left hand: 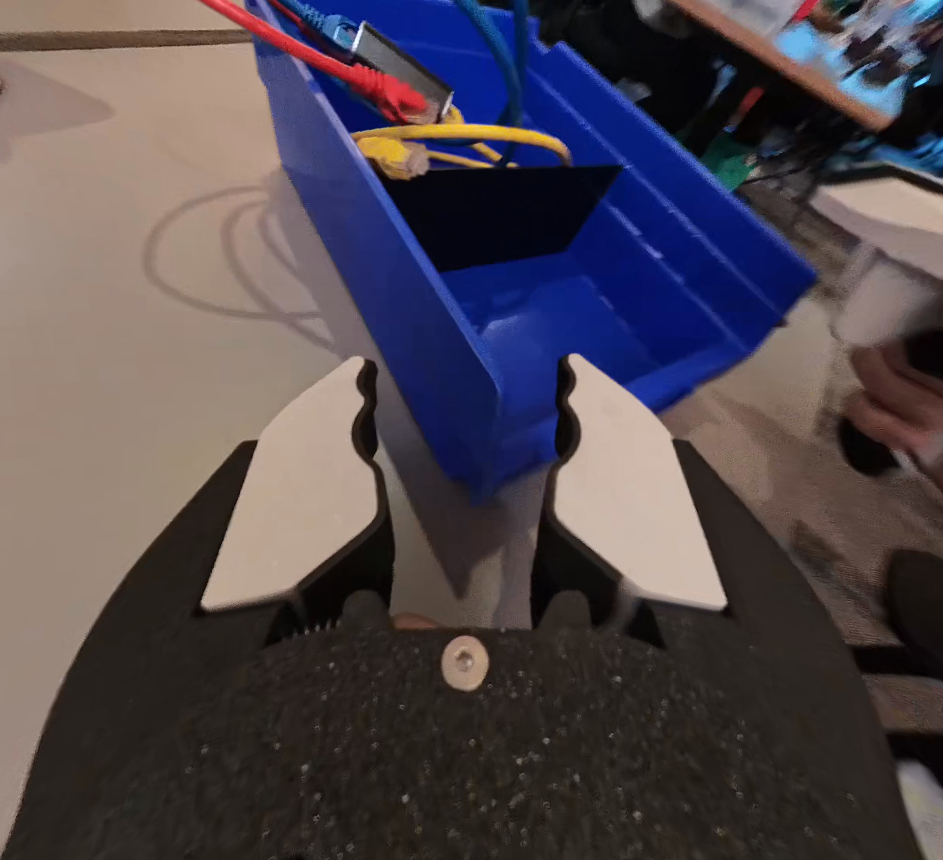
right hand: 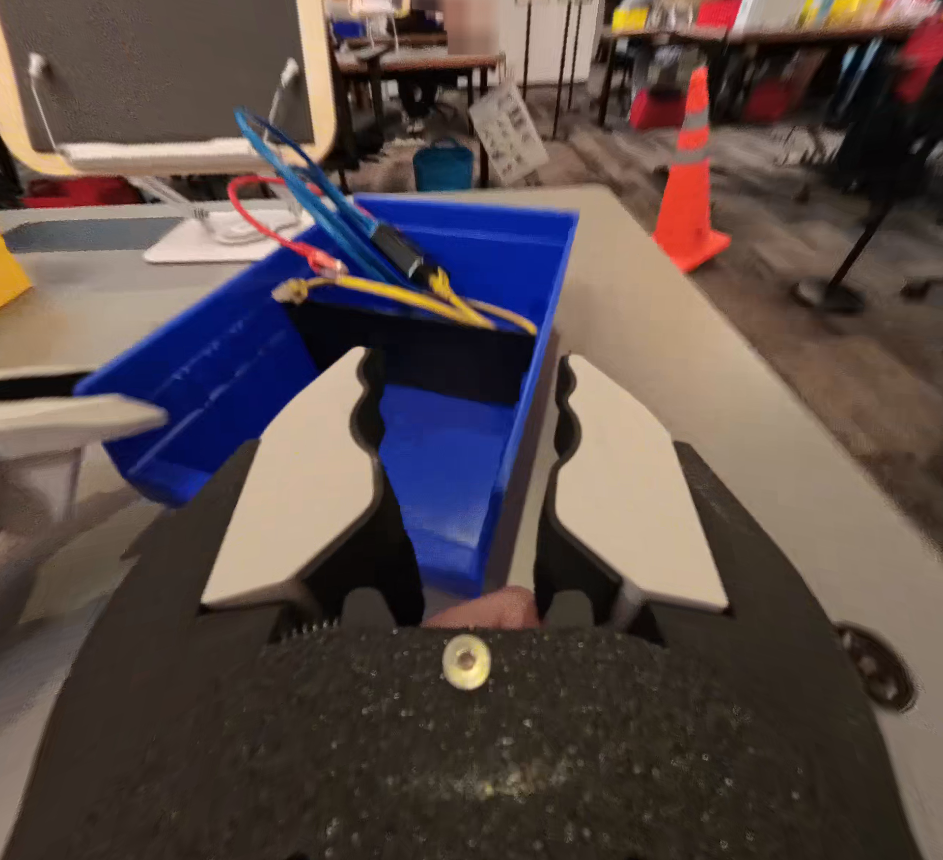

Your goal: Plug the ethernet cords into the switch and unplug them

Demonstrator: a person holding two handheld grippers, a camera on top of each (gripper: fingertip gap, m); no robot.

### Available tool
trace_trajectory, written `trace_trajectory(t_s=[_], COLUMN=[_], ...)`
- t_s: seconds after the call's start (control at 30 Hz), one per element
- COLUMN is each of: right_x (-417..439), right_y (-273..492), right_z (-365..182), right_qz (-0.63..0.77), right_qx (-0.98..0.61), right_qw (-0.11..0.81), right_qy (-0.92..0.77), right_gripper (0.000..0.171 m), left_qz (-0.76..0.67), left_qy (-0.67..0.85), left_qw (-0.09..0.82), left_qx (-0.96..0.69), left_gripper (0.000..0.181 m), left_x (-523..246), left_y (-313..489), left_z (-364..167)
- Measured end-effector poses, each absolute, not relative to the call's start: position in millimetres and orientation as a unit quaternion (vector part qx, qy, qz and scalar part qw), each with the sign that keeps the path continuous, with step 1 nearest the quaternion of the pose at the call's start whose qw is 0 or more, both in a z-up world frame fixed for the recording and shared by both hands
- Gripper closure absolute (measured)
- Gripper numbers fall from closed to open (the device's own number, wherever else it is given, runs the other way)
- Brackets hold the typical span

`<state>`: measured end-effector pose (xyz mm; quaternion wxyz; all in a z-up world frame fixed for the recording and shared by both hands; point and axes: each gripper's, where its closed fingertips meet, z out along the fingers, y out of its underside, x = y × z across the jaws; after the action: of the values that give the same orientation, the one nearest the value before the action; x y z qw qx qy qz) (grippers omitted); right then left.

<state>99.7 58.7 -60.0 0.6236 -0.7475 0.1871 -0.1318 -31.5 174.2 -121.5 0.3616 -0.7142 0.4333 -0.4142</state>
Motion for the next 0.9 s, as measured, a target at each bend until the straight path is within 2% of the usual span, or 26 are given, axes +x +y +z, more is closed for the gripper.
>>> trace_trajectory(t_s=[0.07, 0.13, 0.17, 0.2, 0.3, 0.33, 0.47, 0.63, 0.77, 0.9], right_x=[100, 99, 96, 97, 99, 98, 58, -17, -60, -70], right_y=[58, 65, 72, 75, 75, 73, 101, 163, 207, 216], right_z=[-98, -138, -142, -140, -131, -125, -116, -107, -117, -127], right_qz=[-0.123, -0.134, -0.119, -0.11, -0.105, -0.122, -0.15, -0.118, -0.088, -0.07], right_qx=[-0.773, -0.811, -0.809, -0.8, -0.795, -0.785, -0.793, -0.8, -0.819, -0.818], right_qw=[0.581, 0.512, 0.516, 0.525, 0.517, 0.524, 0.537, 0.562, 0.55, 0.552], right_qy=[0.223, 0.248, 0.255, 0.269, 0.301, 0.305, 0.247, 0.175, 0.138, 0.145], right_gripper=[0.111, 0.126, 0.117, 0.123, 0.147, 0.165, 0.168, 0.168, 0.168, 0.168], left_qz=[-0.372, -0.387, -0.389, -0.379, -0.357, -0.357, -0.329, -0.228, -0.195, -0.184], left_qy=[0.441, 0.45, 0.436, 0.423, 0.393, 0.387, 0.356, 0.335, 0.311, 0.321], left_qw=[0.368, 0.332, 0.322, 0.328, 0.348, 0.359, 0.409, 0.48, 0.48, 0.482], left_qx=[-0.729, -0.734, -0.745, -0.755, -0.773, -0.771, -0.773, -0.778, -0.797, -0.794], left_gripper=[0.122, 0.136, 0.138, 0.142, 0.164, 0.163, 0.165, 0.171, 0.172, 0.17], left_x=[-22, -10, -7, -8, -25, -34, -88, -183, -232, -241], left_y=[185, 177, 177, 183, 198, 202, 221, 262, 286, 290], left_z=[-135, -145, -147, -146, -139, -134, -126, -122, -131, -134])
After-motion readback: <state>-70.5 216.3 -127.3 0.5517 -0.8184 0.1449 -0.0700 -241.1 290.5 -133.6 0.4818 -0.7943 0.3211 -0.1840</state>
